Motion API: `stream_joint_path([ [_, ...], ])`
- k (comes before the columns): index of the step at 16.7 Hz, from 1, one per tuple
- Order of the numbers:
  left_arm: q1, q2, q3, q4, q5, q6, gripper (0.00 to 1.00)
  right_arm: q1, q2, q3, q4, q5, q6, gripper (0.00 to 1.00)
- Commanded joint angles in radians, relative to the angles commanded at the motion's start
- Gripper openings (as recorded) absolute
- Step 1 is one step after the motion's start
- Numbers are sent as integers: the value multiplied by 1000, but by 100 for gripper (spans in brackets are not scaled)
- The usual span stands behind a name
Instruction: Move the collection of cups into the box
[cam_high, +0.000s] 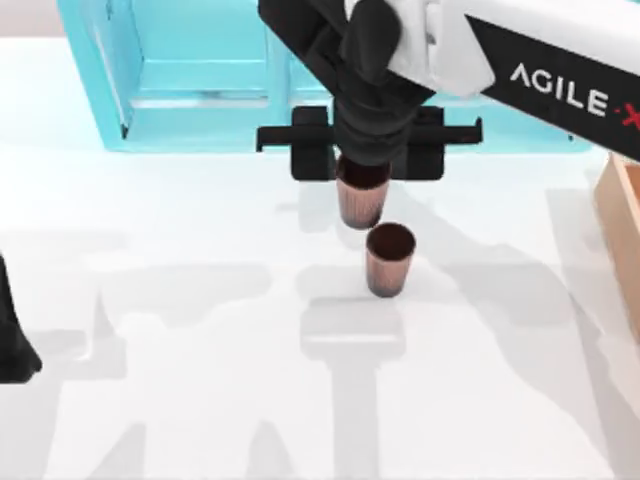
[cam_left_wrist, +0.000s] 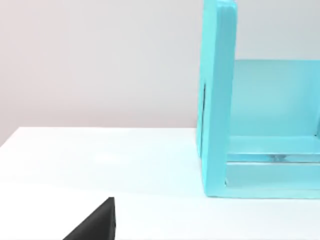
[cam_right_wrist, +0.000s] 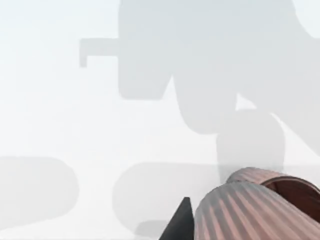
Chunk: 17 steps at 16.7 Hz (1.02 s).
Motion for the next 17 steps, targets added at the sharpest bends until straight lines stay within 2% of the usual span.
stream_joint_path([
  [3, 0, 0, 0, 0, 0, 0, 100, -79, -60, -45, -8, -27, -77, 0],
  [6, 0, 0, 0, 0, 0, 0, 100, -225, -162, -133, -27, -77, -215, 0],
  [17, 0, 0, 0, 0, 0, 0, 100, -993, -732, -665, -112, -337, -950, 0],
])
